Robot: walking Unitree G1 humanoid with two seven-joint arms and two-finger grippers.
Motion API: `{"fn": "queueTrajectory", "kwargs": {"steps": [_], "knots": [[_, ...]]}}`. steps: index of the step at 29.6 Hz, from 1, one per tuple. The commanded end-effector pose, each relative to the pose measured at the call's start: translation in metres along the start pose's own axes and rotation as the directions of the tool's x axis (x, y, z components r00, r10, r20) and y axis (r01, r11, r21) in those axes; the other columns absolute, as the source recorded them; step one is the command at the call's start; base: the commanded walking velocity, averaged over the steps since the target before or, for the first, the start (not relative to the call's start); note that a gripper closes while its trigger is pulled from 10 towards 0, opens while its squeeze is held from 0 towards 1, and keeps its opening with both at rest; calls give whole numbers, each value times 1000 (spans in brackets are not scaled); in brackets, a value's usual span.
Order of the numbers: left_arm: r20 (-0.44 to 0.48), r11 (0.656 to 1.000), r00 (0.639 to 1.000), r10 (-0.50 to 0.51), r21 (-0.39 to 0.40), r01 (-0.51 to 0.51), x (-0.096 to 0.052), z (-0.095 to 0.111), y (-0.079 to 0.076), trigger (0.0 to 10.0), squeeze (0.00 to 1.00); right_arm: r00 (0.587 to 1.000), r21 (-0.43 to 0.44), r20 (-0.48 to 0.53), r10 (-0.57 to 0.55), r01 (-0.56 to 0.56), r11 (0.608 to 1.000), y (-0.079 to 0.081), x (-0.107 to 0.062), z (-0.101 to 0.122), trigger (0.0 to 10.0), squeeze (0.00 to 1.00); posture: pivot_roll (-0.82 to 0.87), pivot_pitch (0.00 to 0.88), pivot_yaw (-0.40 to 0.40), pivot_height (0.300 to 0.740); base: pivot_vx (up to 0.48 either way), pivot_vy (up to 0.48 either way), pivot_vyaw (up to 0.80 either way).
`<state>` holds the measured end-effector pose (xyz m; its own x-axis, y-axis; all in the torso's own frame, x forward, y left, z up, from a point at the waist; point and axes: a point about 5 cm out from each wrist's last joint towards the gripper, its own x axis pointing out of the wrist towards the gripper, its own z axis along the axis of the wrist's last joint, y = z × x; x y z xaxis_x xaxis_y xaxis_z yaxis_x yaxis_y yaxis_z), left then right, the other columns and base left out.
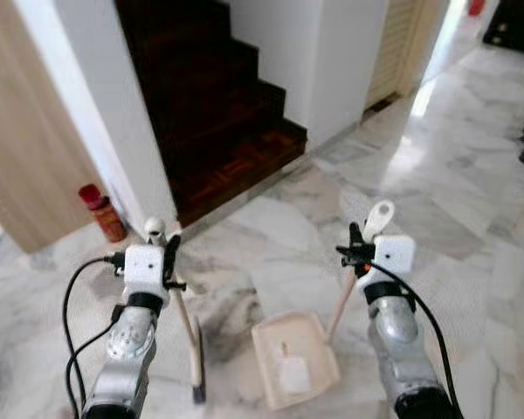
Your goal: Sweep floor
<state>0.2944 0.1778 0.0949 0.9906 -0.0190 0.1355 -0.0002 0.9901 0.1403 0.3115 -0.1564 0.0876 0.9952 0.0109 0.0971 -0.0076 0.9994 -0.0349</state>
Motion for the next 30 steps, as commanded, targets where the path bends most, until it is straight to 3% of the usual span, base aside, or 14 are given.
{"fn": "queueTrajectory", "kwargs": {"steps": [1,5,14,24,30], "knots": [[51,1000,999,3,28,-4,4,10,3,10000,0,998,37,56,7,-9,999,5,5,11,10000,0,82,0,67,740,0,255,794],[54,1000,999,3,29,-5,5,12,3,10000,0,998,41,57,7,-10,999,4,6,12,10000,0,85,0,67,740,0,256,758],[56,999,998,6,31,-8,6,13,4,10000,0,999,40,51,18,-20,999,5,4,10,10000,0,92,0,63,740,0,256,48],[59,999,998,18,31,-20,7,14,7,10000,0,998,50,51,24,-27,998,7,5,10,10000,0,102,0,64,740,0,255,742],[59,999,998,20,33,-22,7,14,7,10000,0,998,58,51,20,-23,998,7,6,11,10000,0,101,0,68,740,0,255,0]]}}
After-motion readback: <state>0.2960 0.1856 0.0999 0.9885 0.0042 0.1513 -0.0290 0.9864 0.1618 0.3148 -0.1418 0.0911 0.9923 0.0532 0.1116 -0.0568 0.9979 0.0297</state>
